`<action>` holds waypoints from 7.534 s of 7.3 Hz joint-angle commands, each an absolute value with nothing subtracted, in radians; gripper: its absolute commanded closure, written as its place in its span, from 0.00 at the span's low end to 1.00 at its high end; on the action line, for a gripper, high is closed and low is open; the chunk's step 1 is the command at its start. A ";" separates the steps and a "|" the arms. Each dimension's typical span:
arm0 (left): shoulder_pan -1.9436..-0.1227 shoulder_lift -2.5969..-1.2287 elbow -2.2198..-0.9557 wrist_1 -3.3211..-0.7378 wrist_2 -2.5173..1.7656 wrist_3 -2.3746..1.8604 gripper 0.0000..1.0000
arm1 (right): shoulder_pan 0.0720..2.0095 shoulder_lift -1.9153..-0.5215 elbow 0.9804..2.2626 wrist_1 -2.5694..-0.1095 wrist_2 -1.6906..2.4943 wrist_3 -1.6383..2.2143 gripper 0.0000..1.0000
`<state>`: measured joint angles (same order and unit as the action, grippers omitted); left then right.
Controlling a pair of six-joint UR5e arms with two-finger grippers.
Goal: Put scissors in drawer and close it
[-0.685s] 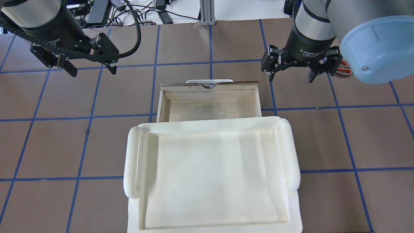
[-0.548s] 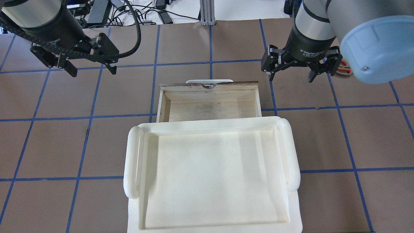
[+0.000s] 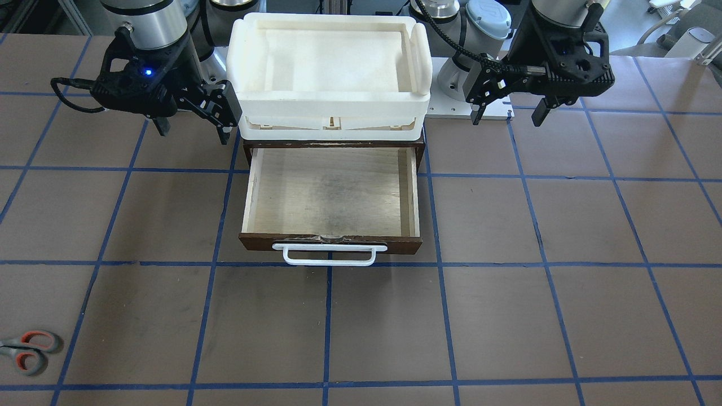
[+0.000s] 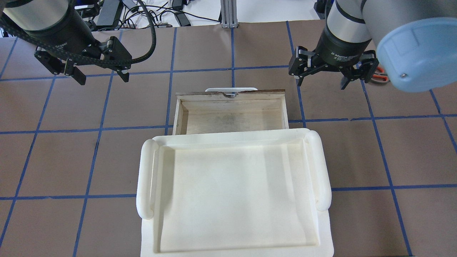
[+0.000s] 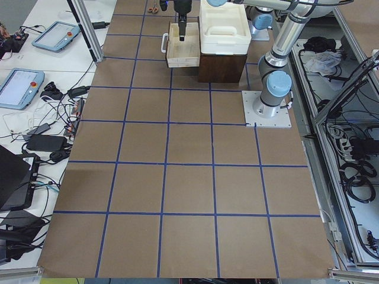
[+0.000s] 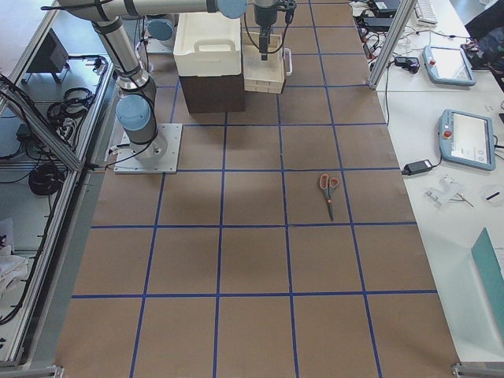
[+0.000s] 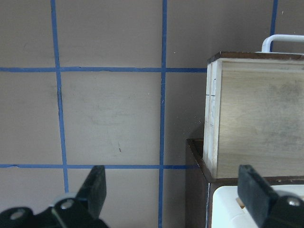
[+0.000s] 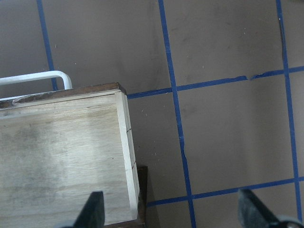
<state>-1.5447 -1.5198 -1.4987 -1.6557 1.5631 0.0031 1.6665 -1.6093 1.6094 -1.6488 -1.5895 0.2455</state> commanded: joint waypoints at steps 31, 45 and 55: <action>-1.545 -1.520 -1.505 -1.654 1.563 0.003 0.00 | 1.100 -1.084 1.487 -2.086 -1.520 -1.731 0.00; -1.546 -1.519 -1.511 -1.652 1.563 0.005 0.00 | 1.075 -0.805 1.353 -2.186 -1.520 -2.006 0.05; -1.545 -1.517 -1.511 -1.652 1.563 0.005 0.00 | 1.100 -0.954 1.356 -2.050 -1.569 -1.967 1.00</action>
